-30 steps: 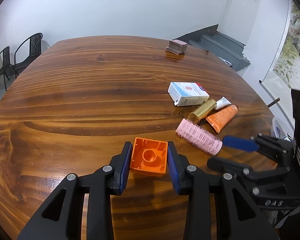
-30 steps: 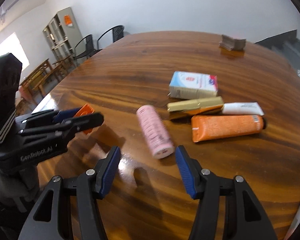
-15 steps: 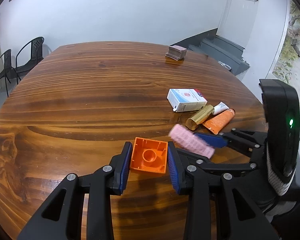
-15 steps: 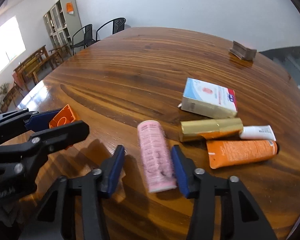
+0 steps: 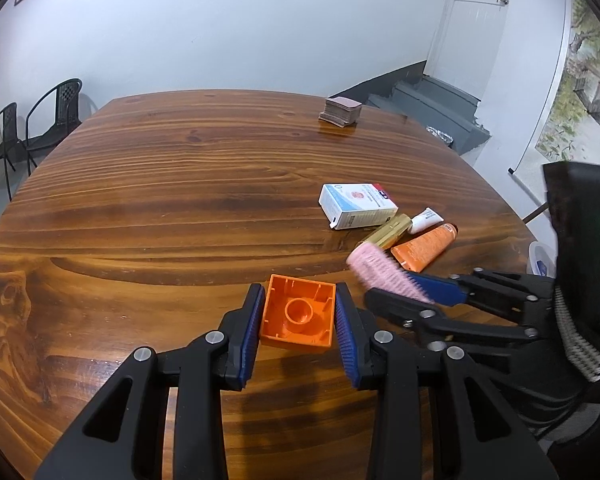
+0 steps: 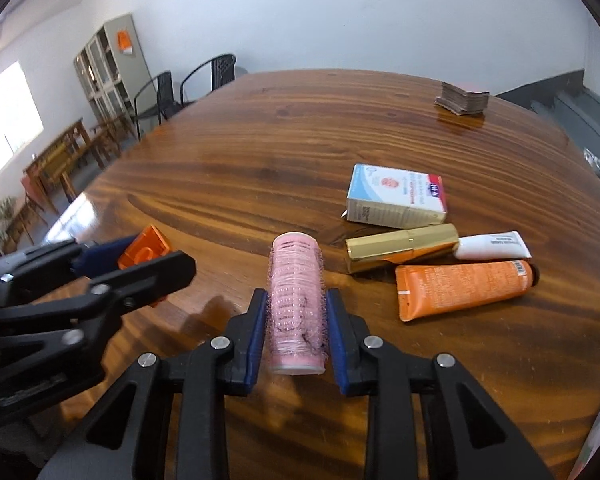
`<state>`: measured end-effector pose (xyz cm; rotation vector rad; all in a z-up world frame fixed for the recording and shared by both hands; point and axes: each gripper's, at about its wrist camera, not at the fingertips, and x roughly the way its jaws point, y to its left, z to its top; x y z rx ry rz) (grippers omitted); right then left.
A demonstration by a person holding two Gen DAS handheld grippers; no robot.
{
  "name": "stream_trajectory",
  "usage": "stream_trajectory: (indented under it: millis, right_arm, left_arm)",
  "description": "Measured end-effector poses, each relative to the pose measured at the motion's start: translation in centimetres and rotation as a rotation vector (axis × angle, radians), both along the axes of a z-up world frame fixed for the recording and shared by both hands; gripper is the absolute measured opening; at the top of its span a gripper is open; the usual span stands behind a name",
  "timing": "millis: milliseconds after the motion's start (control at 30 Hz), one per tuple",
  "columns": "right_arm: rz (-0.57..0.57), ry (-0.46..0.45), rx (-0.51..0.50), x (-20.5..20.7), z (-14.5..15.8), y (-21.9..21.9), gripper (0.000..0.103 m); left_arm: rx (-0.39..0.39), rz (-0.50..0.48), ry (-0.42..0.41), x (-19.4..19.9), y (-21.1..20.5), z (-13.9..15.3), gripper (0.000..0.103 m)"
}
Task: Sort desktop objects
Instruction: 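Carry the pink roll and the orange brick toward the clear bowl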
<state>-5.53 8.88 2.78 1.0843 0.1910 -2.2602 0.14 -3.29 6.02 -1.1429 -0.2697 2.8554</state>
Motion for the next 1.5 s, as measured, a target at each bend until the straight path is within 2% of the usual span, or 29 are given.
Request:
stream_trajectory:
  millis: [800,1000,1200,1367,1500]
  right_arm:
    - [-0.267,0.055,-0.134,1.7,1.9,7.7,0.032]
    - [-0.315,0.047,-0.159,1.7,1.7,9.0,0.032]
    - [-0.333,0.056,-0.148,1.4,1.6,9.2,0.032]
    - [-0.423,0.062,-0.124,0.9,1.5,10.5,0.032]
    - [-0.489,0.104,-0.110,1.4,2.4,11.6,0.032]
  left_arm:
    - [-0.003,-0.062,0.015,0.3,2.4,0.2,0.038]
    - [0.027,-0.069,0.028,0.8,3.0,0.6,0.038]
    - [0.033,-0.067,0.033,0.6,3.7,0.9,0.038]
    - [0.024,-0.090,0.045,0.4,4.9,1.1,0.038]
    - [0.031,-0.089,0.019,0.0,5.7,0.3,0.038]
